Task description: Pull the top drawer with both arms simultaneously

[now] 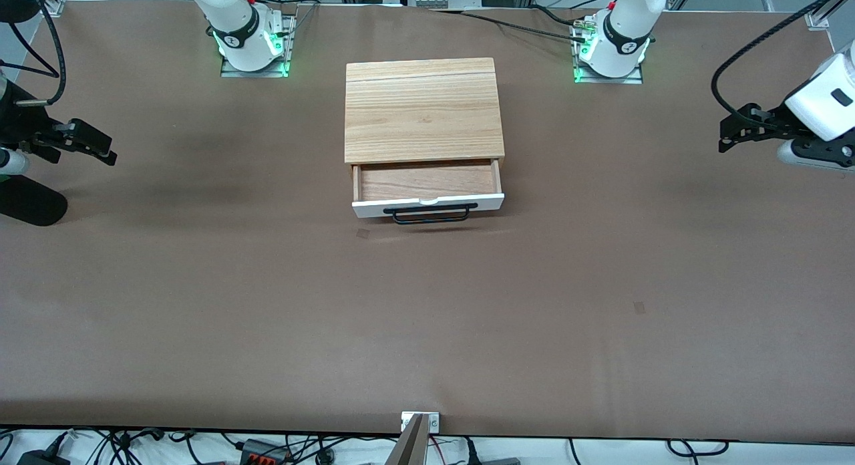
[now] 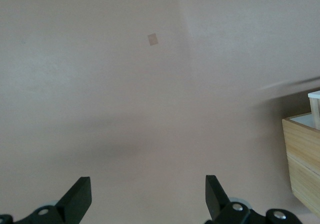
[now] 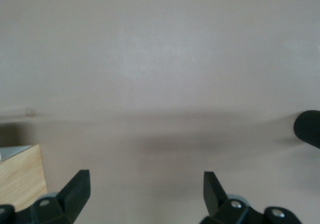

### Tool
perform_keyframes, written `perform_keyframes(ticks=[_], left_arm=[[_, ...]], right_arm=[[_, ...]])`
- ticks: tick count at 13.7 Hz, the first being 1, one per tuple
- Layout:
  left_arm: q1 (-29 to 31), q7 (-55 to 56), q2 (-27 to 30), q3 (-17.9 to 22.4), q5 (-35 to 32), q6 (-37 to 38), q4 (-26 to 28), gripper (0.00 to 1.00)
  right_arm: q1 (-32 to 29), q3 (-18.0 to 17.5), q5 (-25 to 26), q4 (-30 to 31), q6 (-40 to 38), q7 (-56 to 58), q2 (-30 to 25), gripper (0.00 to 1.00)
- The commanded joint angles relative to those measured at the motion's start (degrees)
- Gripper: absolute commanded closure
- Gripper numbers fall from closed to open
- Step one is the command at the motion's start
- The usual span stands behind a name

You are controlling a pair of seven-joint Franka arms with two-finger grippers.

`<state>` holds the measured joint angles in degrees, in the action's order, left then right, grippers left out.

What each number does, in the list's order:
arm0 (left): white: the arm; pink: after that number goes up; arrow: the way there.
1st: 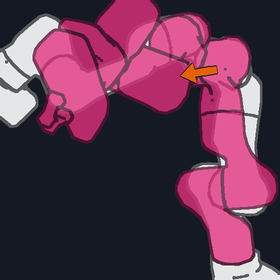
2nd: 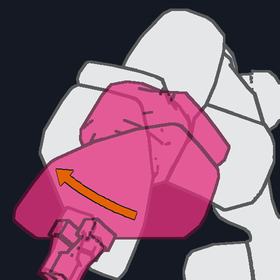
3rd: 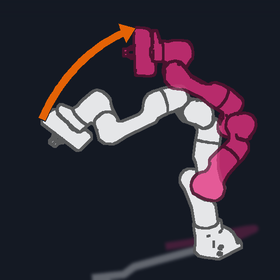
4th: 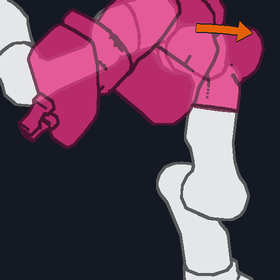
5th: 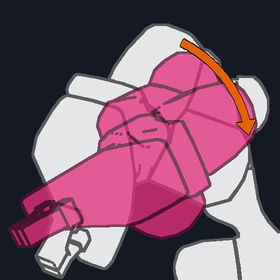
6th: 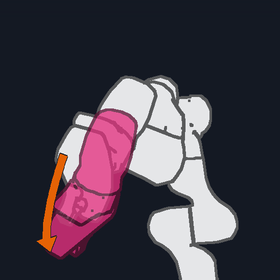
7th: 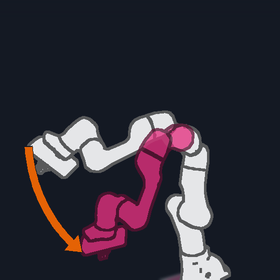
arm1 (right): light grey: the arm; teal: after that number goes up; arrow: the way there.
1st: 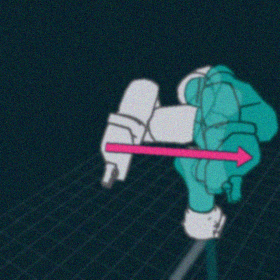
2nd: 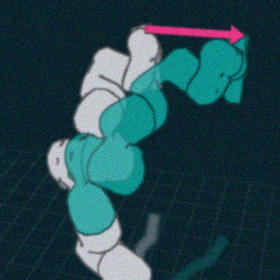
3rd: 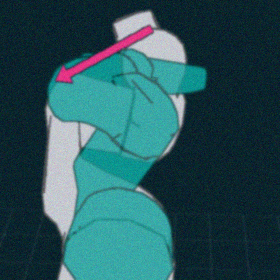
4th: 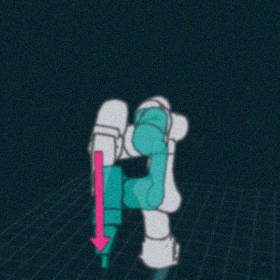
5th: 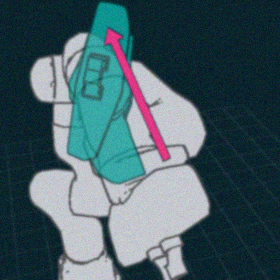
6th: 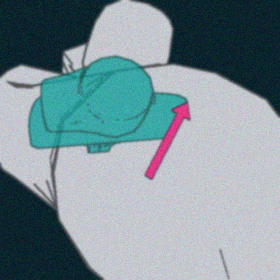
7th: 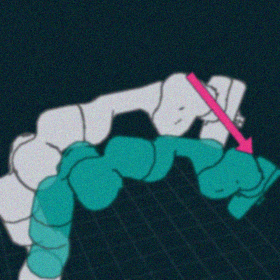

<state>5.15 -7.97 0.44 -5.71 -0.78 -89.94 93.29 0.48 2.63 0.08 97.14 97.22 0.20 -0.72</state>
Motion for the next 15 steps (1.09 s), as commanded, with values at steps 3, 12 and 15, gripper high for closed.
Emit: perform_keyframes(ticks=[3,12,15], left_arm=[[-4.81,0.15,-0.70,5.80,2.09,0.74,-0.66,0.00],[-4.72,0.15,-1.23,5.45,3.50,0.64,-1.18,0.00],[-4.80,0.15,-1.23,5.36,3.42,0.56,-1.18,0.00]], right_arm=[[-0.04,0.01,-0.17,-0.19,-0.10,0.85,0.19,0.00],[0.04,0.01,-0.17,-0.28,0.07,0.85,0.19,0.00],[0.04,0.01,-0.17,-0.28,-0.01,0.85,0.19,0.00]])
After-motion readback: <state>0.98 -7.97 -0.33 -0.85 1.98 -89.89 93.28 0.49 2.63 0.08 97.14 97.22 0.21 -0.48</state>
